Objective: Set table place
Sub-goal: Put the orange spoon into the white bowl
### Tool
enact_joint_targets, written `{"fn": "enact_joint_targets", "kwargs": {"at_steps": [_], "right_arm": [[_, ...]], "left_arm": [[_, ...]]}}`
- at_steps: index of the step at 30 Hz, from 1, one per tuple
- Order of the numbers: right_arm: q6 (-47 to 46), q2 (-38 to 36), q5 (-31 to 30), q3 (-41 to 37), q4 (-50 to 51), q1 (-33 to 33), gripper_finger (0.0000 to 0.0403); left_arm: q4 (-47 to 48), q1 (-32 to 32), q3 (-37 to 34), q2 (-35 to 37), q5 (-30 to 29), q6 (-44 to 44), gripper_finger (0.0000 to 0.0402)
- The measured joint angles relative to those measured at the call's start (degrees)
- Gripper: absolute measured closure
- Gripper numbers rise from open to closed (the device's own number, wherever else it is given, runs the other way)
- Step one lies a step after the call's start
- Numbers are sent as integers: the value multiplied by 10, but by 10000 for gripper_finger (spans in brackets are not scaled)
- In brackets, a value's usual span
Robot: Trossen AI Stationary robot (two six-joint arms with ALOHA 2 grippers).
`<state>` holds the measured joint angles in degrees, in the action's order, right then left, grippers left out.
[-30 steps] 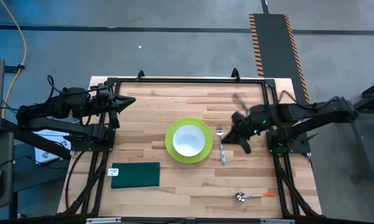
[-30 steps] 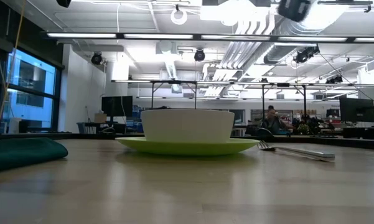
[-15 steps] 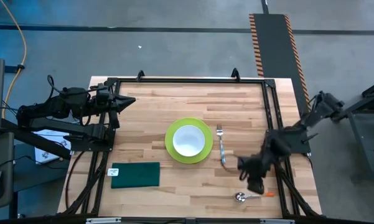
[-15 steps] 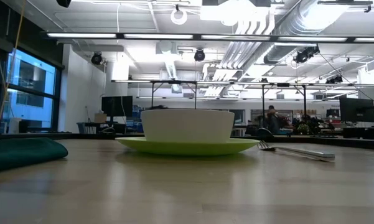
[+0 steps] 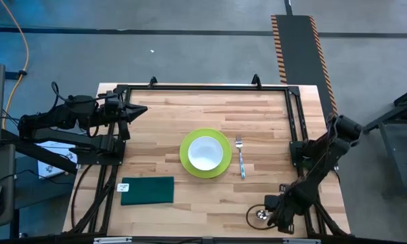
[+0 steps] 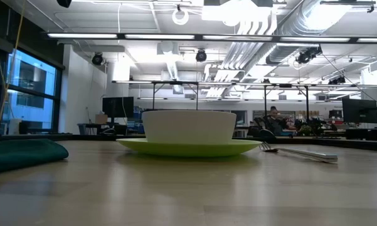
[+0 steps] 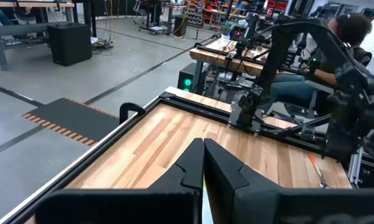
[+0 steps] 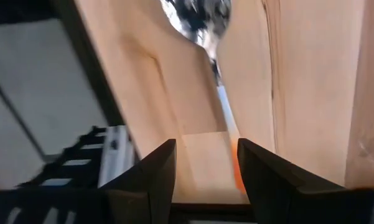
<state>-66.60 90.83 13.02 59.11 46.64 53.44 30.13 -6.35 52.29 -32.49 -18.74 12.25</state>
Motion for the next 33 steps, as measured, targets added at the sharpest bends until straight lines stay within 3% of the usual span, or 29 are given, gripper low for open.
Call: {"fn": "enact_joint_targets", "kwargs": {"at_steps": [13,22,26,33], "right_arm": [[-6,106,-11,0,-3,48,240],[-5,128,-40,2,-9,52,246],[-5,128,-44,2,-5,51,281],[-15,129,-45,1,-1,51,388]], "left_arm": [[0,0,0,0,0,1,401],[0,0,0,0,0,1,401],[0,0,0,0,0,1,401],[0,0,0,0,0,0,401]]}}
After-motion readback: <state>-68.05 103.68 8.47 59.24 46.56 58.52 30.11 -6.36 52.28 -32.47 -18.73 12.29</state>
